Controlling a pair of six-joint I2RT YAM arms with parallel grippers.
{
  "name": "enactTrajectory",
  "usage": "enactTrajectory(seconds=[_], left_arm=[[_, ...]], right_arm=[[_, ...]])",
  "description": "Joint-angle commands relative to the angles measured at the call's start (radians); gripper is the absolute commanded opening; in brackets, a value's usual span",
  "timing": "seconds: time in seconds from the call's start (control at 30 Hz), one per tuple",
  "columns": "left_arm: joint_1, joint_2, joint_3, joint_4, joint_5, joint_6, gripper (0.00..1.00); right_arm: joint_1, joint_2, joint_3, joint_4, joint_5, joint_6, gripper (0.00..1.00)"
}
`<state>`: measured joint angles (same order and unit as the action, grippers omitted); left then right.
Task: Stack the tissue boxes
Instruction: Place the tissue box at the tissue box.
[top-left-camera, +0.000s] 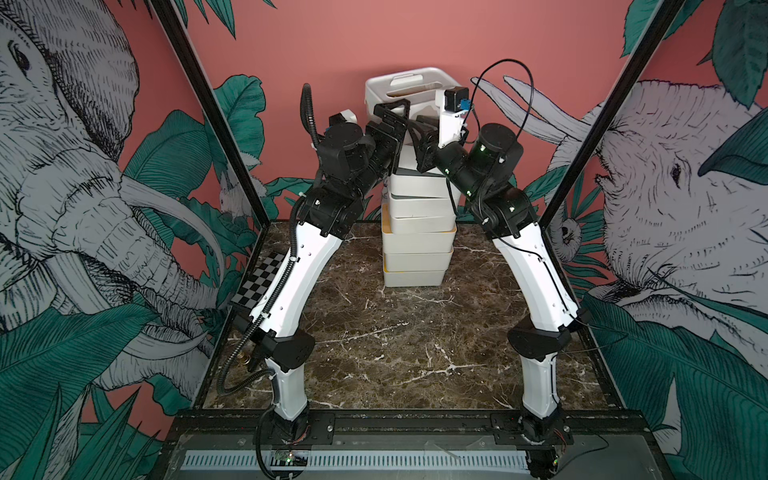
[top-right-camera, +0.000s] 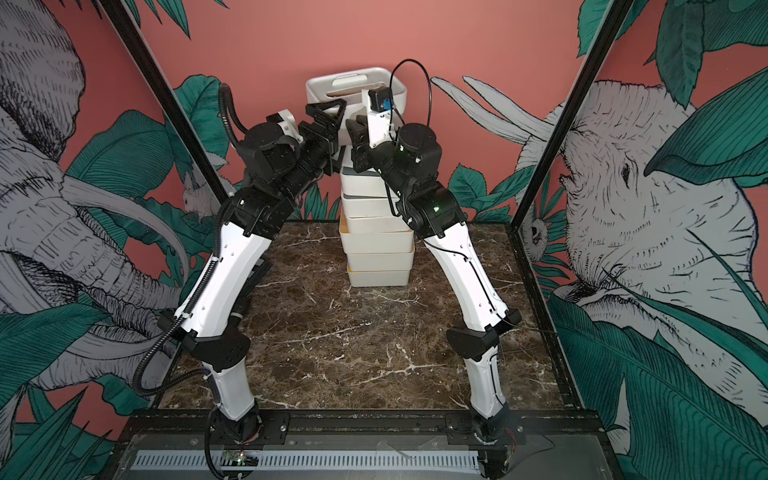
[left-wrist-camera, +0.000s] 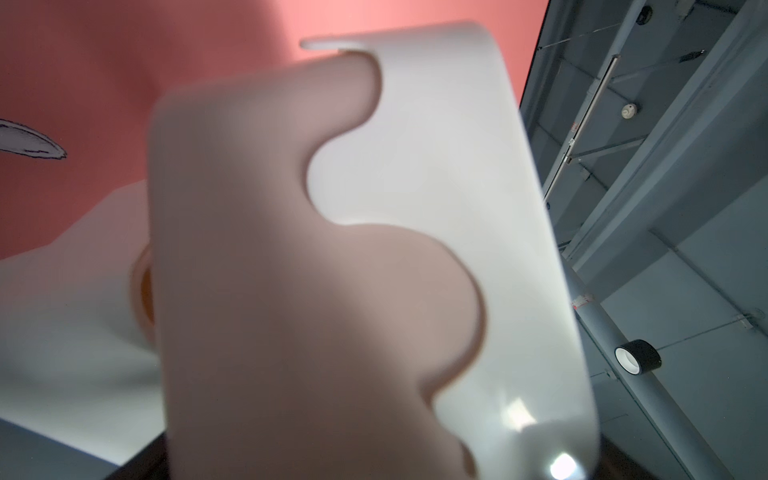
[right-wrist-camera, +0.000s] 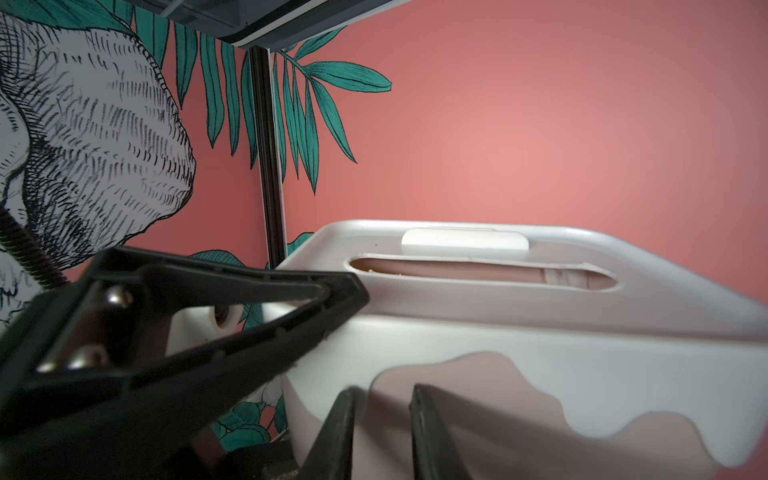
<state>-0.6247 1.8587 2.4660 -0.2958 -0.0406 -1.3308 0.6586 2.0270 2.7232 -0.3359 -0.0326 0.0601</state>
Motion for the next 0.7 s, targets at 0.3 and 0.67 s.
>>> enactTrajectory(seconds=[0.3,0.67], left_arm=[[-0.005,0.017,0.107,0.001,0.075,0.020,0.99],[-0.006,0.032,0.101,0.014,0.097,0.006,0.99]], right_arm=[[0.002,-0.032,-0.041,0.041,-0.023,0.020,0.26],[0.039,-0.093,-0.174,0.094,-0.071,0.004,0.27]])
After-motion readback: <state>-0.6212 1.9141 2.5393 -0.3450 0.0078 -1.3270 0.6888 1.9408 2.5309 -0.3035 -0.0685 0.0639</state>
